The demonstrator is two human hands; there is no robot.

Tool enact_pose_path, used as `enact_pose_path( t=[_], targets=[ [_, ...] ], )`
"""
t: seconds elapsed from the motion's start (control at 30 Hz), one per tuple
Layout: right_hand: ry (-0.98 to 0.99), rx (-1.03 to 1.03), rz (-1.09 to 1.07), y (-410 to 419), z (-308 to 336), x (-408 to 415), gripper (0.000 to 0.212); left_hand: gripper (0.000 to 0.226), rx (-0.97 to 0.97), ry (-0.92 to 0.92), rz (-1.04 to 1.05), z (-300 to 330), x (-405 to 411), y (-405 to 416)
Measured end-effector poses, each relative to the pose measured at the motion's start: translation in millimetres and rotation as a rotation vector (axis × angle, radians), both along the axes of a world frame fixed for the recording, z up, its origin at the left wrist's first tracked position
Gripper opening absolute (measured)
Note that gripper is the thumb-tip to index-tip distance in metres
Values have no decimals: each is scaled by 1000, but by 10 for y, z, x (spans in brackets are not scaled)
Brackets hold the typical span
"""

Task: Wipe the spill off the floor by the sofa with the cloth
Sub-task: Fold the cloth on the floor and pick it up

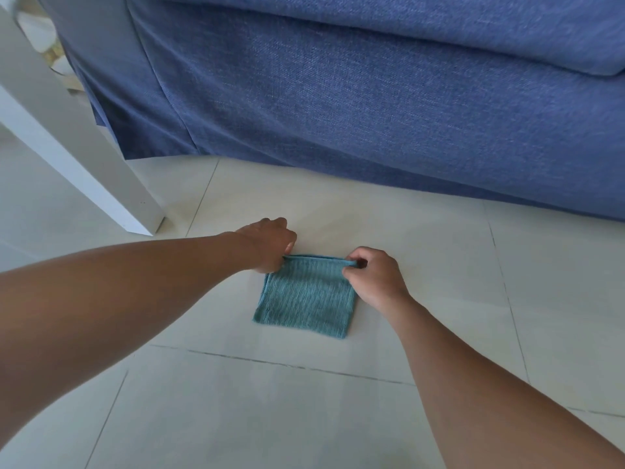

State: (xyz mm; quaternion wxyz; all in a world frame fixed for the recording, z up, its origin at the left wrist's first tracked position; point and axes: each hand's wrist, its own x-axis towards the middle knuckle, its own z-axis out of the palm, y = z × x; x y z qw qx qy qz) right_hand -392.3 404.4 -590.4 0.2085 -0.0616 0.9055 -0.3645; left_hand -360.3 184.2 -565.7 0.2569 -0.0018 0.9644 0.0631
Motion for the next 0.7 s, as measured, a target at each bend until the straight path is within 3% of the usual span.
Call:
enact_pose_path(
  t=[0.23,0.33,0.43,0.53,0.7],
  targets=[
    [-46,-357,-127,48,8,0,16,13,299,-59,267,70,11,-138],
    [-187,-523,-165,80,48,22,42,13,583,-49,456,102,25,-156],
    [-287,-597,-151,117,74,75,45,28,829,-116,552,165,69,-164],
    [-339,-509,-129,111,65,127,35,38,854,-136,443,238,149,-181],
    [-345,-492,-104,46,56,171,36,18,808,-29,403,211,275,-77]
  ],
)
